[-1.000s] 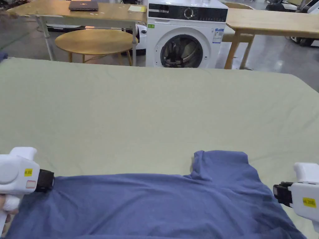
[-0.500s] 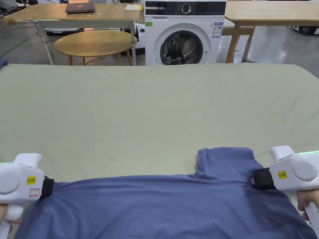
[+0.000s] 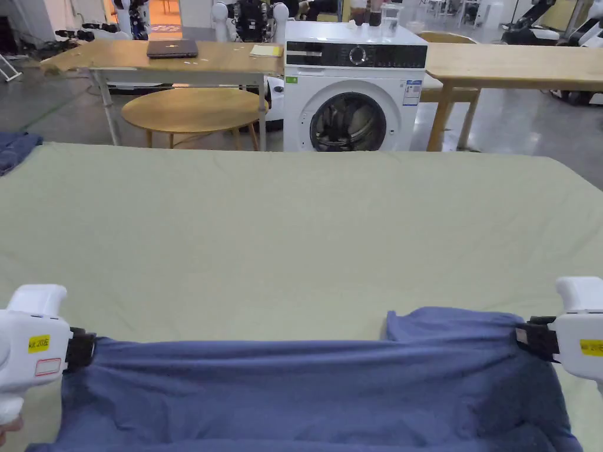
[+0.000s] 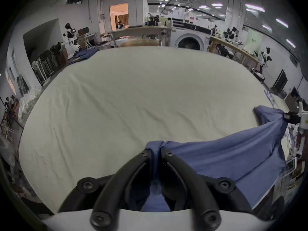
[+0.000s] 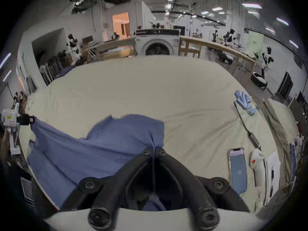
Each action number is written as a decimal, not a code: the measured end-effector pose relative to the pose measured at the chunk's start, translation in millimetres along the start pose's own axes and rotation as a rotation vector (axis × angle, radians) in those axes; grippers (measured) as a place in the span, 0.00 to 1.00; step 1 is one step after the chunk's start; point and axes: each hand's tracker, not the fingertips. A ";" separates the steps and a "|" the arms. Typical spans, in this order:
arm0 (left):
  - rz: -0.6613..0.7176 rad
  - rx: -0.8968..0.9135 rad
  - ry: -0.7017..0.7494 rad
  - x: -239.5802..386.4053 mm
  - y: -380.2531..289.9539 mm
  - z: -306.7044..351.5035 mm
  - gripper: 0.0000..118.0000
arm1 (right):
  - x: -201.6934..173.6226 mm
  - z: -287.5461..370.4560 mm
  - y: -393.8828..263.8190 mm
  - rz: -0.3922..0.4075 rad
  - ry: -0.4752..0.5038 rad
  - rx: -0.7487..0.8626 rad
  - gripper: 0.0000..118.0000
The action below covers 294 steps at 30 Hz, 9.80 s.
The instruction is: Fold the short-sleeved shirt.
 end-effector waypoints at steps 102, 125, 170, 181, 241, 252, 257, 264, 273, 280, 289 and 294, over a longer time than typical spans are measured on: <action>0.474 -0.245 -0.573 -116.9 -104.8 68.1 0.07 | -157.8 152.2 -140.5 -0.012 -0.072 0.482 0.00; -0.002 -0.350 -0.603 202.2 -76.1 13.5 0.29 | -123.8 157.1 -167.1 -0.097 -0.097 0.434 0.00; 0.238 -0.312 -0.671 39.8 -117.4 3.9 0.01 | -145.0 138.3 -161.0 -0.049 -0.037 0.357 0.00; 0.491 -0.406 -1.023 57.6 -140.5 -67.0 0.40 | -148.0 140.2 -161.9 -0.039 -0.052 0.339 0.00; 0.194 -0.424 -0.868 206.4 -125.9 -18.6 0.00 | -126.4 144.3 -151.6 -0.091 -0.075 0.423 0.00; 0.190 -0.446 -0.918 208.9 -138.3 -23.2 0.00 | -142.4 121.2 -158.2 -0.080 0.073 0.282 0.00; 0.170 -0.253 -0.889 154.5 -108.0 33.6 0.00 | -150.6 75.5 -138.5 -0.219 0.537 0.071 0.00; 0.216 -0.233 -0.654 72.3 -108.4 40.6 0.00 | -160.2 -27.9 -144.7 -0.433 0.999 -0.283 0.00; 0.331 -0.298 -0.818 36.4 -120.6 -11.0 0.44 | -137.6 -76.3 -175.6 -0.680 1.109 -0.427 0.00; 0.403 -0.345 -1.037 61.1 -138.8 -57.9 0.97 | -137.4 -79.1 -174.8 -0.689 1.120 -0.445 0.00; 0.331 -0.367 -0.940 72.4 -131.3 -51.7 0.27 | -139.9 -58.1 -161.4 -0.646 1.043 -0.412 0.00; 0.323 -0.322 -0.853 23.6 -100.3 -25.1 0.25 | -149.6 -30.1 -138.3 -0.544 1.015 -0.324 0.00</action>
